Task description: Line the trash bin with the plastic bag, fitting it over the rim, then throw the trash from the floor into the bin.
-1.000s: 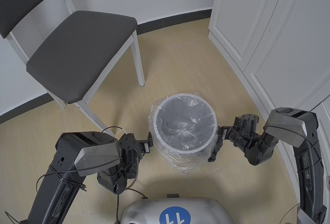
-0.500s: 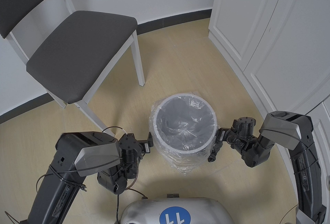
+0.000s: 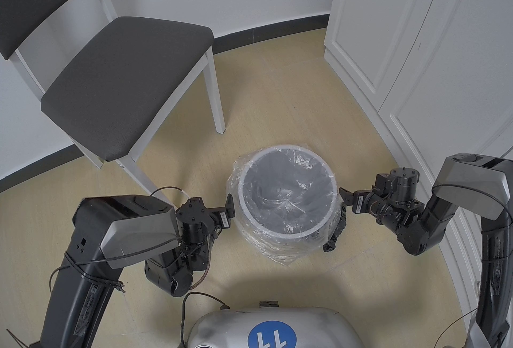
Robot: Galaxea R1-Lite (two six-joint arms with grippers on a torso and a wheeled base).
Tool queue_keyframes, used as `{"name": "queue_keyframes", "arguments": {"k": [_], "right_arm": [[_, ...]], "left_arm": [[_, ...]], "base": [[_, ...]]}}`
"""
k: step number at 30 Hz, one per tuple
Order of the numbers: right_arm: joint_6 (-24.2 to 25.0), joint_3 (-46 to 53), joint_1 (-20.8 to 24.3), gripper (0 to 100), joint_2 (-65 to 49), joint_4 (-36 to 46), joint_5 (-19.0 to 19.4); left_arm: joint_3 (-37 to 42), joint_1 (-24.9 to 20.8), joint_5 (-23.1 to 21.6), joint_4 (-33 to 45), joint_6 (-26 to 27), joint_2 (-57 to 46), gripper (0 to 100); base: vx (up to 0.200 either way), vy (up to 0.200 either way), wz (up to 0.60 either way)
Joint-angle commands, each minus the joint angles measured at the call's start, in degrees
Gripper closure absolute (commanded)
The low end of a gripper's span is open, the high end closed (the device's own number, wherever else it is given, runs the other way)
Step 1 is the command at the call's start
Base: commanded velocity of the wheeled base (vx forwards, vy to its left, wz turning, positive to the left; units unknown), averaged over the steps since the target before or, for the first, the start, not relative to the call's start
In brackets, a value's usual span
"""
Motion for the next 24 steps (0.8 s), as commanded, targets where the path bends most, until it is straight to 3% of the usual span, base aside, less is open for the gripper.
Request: {"name": "queue_keyframes", "arguments": {"k": [1, 13, 24], "right_arm": [[-0.53, 0.25, -2.31, 0, -3.74, 0.09, 0.08], [-0.71, -0.28, -9.34, 0, -9.28, 0.27, 3.33], [-0.62, -0.45, -13.47, 0, -13.41, 3.17, 6.4]], "left_arm": [[1.09, -0.16, -0.1, 0.01, -0.74, -1.6, 0], [1.27, -1.31, -0.36, 0.01, -1.79, 2.18, 0], [-7.79, -1.22, -5.19, 3.88, -1.35, 6.75, 0]], "base": [[0.0, 0.0, 0.0], [0.0, 0.0, 0.0], [0.0, 0.0, 0.0]]}}
